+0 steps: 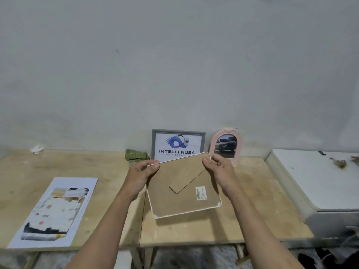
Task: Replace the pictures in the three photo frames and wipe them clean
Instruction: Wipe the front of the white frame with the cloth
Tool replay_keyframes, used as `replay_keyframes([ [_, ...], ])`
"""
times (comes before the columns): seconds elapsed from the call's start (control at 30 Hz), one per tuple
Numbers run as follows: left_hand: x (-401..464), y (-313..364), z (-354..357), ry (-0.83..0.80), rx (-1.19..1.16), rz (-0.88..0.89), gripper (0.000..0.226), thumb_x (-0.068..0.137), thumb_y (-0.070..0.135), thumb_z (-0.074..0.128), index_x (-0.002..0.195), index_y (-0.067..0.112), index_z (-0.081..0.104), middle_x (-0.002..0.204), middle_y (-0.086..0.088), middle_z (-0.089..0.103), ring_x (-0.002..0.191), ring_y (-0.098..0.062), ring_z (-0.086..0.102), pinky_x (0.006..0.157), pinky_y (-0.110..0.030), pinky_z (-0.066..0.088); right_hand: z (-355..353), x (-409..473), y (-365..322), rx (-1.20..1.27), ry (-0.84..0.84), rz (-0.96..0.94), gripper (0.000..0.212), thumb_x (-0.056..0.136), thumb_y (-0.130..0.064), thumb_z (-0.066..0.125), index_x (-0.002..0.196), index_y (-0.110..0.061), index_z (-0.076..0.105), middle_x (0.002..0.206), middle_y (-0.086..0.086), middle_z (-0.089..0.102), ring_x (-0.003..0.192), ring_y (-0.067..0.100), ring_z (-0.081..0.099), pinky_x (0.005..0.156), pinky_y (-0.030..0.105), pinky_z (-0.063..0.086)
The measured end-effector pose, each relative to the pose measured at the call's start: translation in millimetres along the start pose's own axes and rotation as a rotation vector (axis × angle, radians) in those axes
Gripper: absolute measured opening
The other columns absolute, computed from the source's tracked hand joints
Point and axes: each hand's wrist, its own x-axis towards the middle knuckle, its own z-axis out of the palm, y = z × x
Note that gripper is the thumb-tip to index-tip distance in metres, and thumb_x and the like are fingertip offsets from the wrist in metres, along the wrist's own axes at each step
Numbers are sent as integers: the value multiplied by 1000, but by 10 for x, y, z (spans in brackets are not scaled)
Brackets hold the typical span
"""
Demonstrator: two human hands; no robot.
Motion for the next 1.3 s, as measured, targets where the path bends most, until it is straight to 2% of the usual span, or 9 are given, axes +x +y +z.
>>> replay_keyframes([
  [0.3,595,187,-526,255,302,-36,36,91,46,64,103,13,66,101,-3,67,94,-22,65,82,-34,53,898,614,-50,-150,48,-221,12,88,-20,68,99,-17,73,93,-1,74,83,8,65,76,26,52],
  [0.4,691,453,-536,-32,-15,-385,57,91,65,53,97,9,64,73,-3,68,66,-23,68,79,-42,58,1323,728,23,-369,16,-469,13,82,-14,74,95,-15,73,93,-5,68,86,1,59,76,15,45],
  [0.5,846,536,-597,-109,-223,-405,44,99,36,54,118,-3,64,69,-3,72,64,-18,72,75,-39,60,1640,821,161,-539,-137,-561,25,77,-20,78,101,-17,74,108,-11,61,99,-11,52,85,9,39],
  [0.6,976,456,-780,-23,-214,-369,32,97,6,52,124,-8,62,84,-10,76,66,-20,74,53,-30,59,1760,958,194,-583,-263,-495,38,75,-41,76,110,-27,70,126,-12,51,120,3,46,101,24,35],
  [0.7,1125,283,-1027,4,-158,-359,29,96,4,53,119,-8,65,101,-15,75,76,-22,74,62,-31,60,1758,1317,261,-665,-5,-307,53,85,-61,55,129,-32,54,135,-3,44,122,16,46,104,36,35],
  [0.83,1278,92,-1226,22,-120,-325,27,95,8,56,117,-3,67,104,-15,72,91,-27,65,73,-34,60,1795,1752,390,-491,88,93,52,97,-58,31,103,-14,57,86,-3,61,88,22,56,74,35,41],
  [0.93,1383,-2,-1294,121,-124,-315,21,98,12,54,112,7,69,99,-7,77,90,-25,70,77,-34,55,2024,1923,588,-413,10,48,44,101,-45,34,70,-18,48,67,-2,53,70,21,52,58,30,36],
  [1.17,1626,-335,-1637,490,-142,-343,29,93,31,62,112,9,64,107,-11,74,94,-29,69,88,-46,53,2519,2464,1211,-176,-311,203,33,101,-44,36,92,-24,60,85,-7,62,77,4,58,75,24,46],
  [1.3,1525,-577,-1879,639,-77,-377,25,84,41,66,92,19,58,69,-6,34,58,-18,31,58,-36,20,2820,3071,1607,-532,-416,-56,21,92,-36,42,94,-20,57,88,-1,63,79,18,61,71,35,50],
])
